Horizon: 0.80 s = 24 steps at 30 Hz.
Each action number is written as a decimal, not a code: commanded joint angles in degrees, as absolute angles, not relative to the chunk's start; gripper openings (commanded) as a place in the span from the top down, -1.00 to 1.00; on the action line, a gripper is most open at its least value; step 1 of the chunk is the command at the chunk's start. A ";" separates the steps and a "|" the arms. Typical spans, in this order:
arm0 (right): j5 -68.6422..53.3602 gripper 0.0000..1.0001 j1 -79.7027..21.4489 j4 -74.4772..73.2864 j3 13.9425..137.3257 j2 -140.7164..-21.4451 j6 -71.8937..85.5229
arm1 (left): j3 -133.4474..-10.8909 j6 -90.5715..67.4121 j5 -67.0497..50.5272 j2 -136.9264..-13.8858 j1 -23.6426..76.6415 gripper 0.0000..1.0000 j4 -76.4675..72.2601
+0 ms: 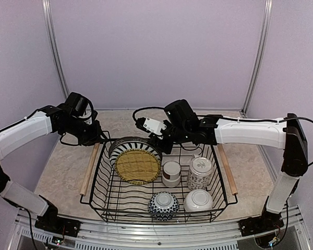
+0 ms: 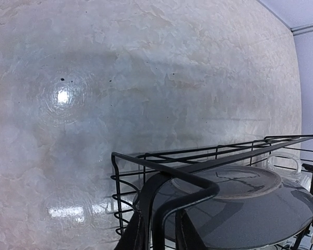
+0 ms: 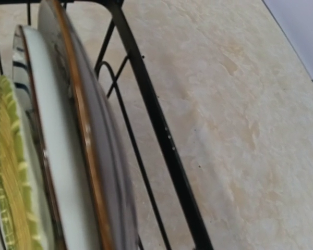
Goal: Unload the mixed dishes from the dish rack
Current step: Move the dish rack to the corner of the board.
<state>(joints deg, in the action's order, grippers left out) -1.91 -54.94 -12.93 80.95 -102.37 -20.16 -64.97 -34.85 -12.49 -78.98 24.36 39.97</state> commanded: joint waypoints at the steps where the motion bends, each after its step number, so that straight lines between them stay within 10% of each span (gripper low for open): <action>1: -5.61 0.45 -53.88 -13.93 82.79 -104.41 -21.32 | -65.52 -36.25 -8.77 -80.53 24.72 1.00 32.89; 15: -6.49 0.44 -52.47 -14.30 85.96 -107.70 -21.73 | -65.93 -37.90 -6.13 -82.20 24.70 0.97 29.10; 24: -9.98 0.56 -52.47 -16.17 88.86 -110.66 -22.49 | -66.86 -34.50 -4.37 -78.58 24.70 -0.09 33.21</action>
<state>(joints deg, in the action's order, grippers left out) -7.22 -52.62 -13.80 87.29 -108.95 -21.87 -64.99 -35.70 -6.63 -80.82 24.69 32.38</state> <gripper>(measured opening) 0.246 0.466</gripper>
